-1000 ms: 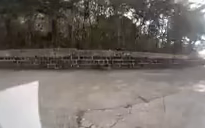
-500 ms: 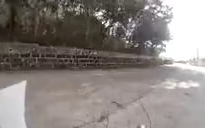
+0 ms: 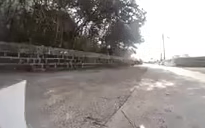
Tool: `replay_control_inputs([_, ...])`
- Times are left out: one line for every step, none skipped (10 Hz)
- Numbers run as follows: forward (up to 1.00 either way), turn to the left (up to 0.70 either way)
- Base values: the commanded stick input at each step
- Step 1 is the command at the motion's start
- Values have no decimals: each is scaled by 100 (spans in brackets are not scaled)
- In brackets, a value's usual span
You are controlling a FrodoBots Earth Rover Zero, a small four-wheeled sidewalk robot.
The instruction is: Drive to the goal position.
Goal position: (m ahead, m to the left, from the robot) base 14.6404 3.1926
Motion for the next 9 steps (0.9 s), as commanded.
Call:
replay_control_inputs([70,-27])
replay_control_inputs([70,-27])
replay_control_inputs([70,-27])
replay_control_inputs([70,-27])
replay_control_inputs([70,-27])
replay_control_inputs([70,-27])
replay_control_inputs([70,-27])
replay_control_inputs([70,-27])
replay_control_inputs([70,-27])
